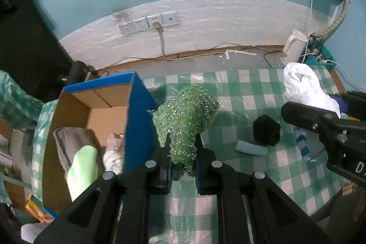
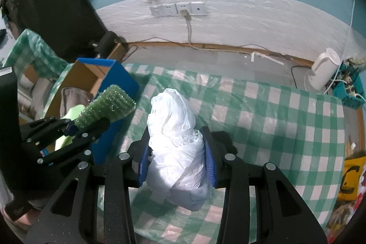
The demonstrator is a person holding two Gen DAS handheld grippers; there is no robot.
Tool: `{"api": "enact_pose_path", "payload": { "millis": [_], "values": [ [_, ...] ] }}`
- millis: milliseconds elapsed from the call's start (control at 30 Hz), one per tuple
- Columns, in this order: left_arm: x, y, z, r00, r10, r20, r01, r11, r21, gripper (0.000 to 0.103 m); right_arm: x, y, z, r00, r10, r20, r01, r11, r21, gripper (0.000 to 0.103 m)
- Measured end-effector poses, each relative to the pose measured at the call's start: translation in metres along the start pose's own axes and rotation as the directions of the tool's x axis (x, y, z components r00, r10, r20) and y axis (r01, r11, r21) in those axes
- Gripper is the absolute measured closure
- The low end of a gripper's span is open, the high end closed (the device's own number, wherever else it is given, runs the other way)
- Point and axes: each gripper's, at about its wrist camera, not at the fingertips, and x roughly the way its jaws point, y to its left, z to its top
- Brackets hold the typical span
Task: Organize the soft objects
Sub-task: 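Lift and carry the white bundle and grass mat toward the box with both tools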
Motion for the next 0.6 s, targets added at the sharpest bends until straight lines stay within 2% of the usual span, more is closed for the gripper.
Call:
{"api": "enact_pose_path", "payload": {
  "millis": [600],
  "values": [
    [-0.024,0.072,-0.023,0.998,0.056,0.025,-0.053,0.993,-0.108,0.088,0.003,0.077,0.016,0.998,0.062,-0.005,-0.062,0.992,-0.113,0.064]
  ]
}}
